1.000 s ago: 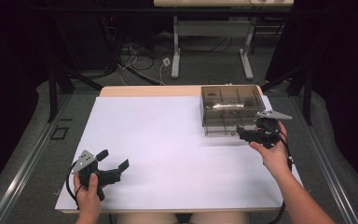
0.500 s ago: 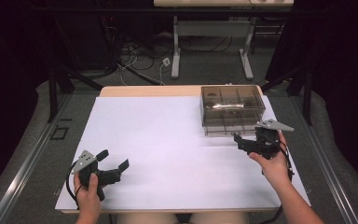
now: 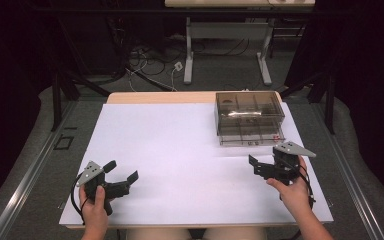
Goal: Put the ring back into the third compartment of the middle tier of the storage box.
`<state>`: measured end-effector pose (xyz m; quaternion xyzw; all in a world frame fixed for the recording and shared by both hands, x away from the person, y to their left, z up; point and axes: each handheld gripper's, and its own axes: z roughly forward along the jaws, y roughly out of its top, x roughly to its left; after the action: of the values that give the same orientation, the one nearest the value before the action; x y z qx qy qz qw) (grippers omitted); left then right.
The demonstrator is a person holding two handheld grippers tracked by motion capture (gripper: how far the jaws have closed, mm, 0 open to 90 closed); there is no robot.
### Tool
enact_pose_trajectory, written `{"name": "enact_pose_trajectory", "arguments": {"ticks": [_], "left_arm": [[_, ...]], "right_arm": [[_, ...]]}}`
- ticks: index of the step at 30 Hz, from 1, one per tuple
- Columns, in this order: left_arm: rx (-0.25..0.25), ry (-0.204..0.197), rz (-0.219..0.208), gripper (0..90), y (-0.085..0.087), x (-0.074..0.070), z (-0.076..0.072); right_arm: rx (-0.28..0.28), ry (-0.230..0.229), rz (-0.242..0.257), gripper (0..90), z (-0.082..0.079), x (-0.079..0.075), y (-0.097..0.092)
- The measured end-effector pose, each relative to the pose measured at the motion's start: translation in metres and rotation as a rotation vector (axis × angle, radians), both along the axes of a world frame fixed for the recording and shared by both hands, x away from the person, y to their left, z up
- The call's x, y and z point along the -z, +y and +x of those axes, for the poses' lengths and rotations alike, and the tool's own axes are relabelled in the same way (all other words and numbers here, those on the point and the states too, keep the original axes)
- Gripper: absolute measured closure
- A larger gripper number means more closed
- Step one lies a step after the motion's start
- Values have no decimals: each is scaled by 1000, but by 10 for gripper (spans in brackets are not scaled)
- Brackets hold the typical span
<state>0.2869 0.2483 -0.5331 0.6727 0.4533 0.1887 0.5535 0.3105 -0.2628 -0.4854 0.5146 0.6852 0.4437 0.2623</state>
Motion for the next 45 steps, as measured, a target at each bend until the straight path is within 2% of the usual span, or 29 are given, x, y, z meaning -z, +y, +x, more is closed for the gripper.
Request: {"name": "enact_pose_trajectory", "arguments": {"ticks": [4,9,10,17,18,25,26,29,30,36,41,42,45], "left_arm": [[0,0,1,4,0,0,0],[1,1,2,4,0,0,0],[0,1,1,3,0,0,0],[0,1,3,4,-1,0,0],[-1,2,3,4,-1,0,0],[-2,3,3,4,0,1,0],[-3,3,2,4,0,1,0],[1,8,5,3,0,1,0],[2,8,4,4,0,1,0],[2,9,2,3,0,1,0],[3,10,4,3,0,1,0],[3,10,4,4,0,1,1],[3,11,5,3,0,1,1]], "right_arm": [[-1,0,22,75,-6,4,-1],[7,13,20,72,-15,12,-3],[11,8,31,72,-17,15,-4],[12,10,29,72,-25,23,-7],[24,12,44,72,-27,25,-7],[39,11,40,72,-34,33,-10],[50,-1,56,72,-36,36,-10],[51,-12,55,72,-37,38,-12],[50,-1,50,72,-40,40,-14],[54,-7,49,73,-39,46,-15],[57,8,47,73,-36,52,-15],[57,26,44,73,-36,55,-14],[49,20,34,73,-35,57,-14]]}}
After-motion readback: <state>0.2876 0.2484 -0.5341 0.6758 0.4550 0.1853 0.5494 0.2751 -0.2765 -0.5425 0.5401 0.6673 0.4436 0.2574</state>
